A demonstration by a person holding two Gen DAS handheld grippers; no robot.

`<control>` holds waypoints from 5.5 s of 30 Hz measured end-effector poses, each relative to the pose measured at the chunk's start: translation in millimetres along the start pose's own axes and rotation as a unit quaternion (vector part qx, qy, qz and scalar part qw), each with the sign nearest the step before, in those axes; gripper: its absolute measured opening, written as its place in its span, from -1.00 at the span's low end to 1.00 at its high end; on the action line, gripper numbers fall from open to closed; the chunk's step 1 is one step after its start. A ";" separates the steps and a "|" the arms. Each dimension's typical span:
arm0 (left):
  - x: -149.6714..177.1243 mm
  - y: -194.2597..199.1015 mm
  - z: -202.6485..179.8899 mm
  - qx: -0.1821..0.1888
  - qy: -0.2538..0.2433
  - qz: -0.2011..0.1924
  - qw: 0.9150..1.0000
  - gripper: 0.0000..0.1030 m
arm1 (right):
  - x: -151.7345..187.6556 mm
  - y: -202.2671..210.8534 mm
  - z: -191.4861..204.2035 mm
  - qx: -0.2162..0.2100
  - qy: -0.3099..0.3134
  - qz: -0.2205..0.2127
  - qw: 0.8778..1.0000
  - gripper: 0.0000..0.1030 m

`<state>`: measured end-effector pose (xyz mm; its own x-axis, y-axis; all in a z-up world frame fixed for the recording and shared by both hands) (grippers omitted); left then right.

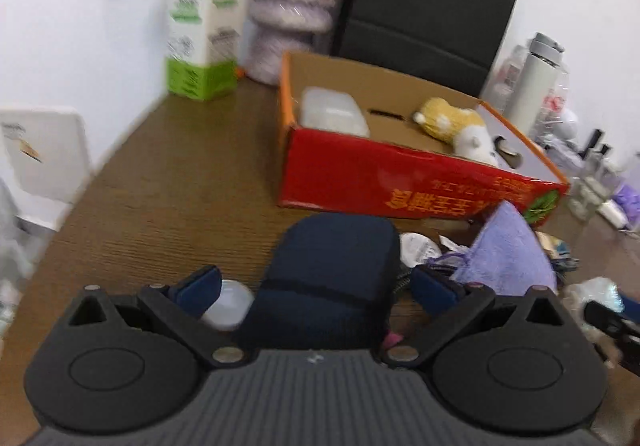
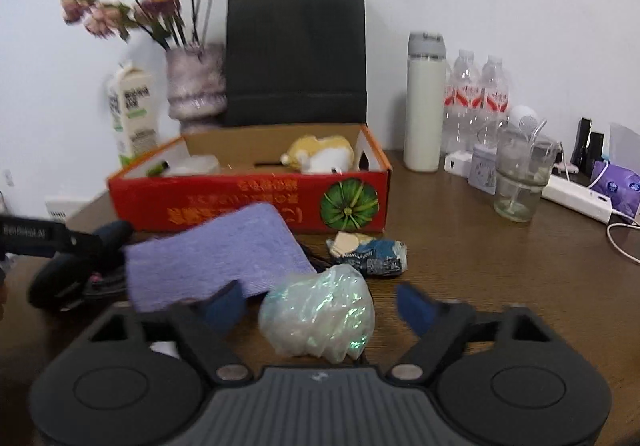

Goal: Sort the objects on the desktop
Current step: 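Grasp the navy blue pouch with left gripper while right grasps iridescent plastic bag, then carry pouch and plastic bag into the red box and open both grippers, then withdraw both grippers from the red box back over the table, then grasp small white cap with right gripper while left grasps ridged white cap, then carry both white caps into the red box and open both grippers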

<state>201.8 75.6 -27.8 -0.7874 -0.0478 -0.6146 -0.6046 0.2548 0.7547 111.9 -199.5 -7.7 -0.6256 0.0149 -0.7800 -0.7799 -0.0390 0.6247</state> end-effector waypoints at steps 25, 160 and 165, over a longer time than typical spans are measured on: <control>-49.7 85.9 -34.4 0.033 0.027 -0.076 0.996 0.38 | -41.8 45.2 14.1 -0.081 -0.045 -0.063 0.994 -0.67; 63.2 156.8 -117.3 -0.035 -0.040 -0.149 0.987 -0.24 | 24.0 95.6 7.2 -0.131 0.031 -0.039 0.990 -0.54; 35.6 178.0 -113.5 -0.023 -0.059 -0.187 0.980 -0.24 | -5.9 111.7 13.5 -0.111 0.044 -0.076 0.990 -0.54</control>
<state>52.5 9.6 110.7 -0.4915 -0.0168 -0.8707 -0.8554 0.1974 0.4790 28.2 -190.4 67.2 -0.4903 -0.0490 -0.8702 -0.8344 -0.2620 0.4849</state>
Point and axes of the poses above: each gripper's, at about its wrist camera, not at the fingertips, and y roughly against the way its jaws point, z to its left, x to its underside, the point moved 6 cm from there along -y, roughly the way its jaws point, and after that the axes turned 8 degrees about z, right-handed, at the moved point
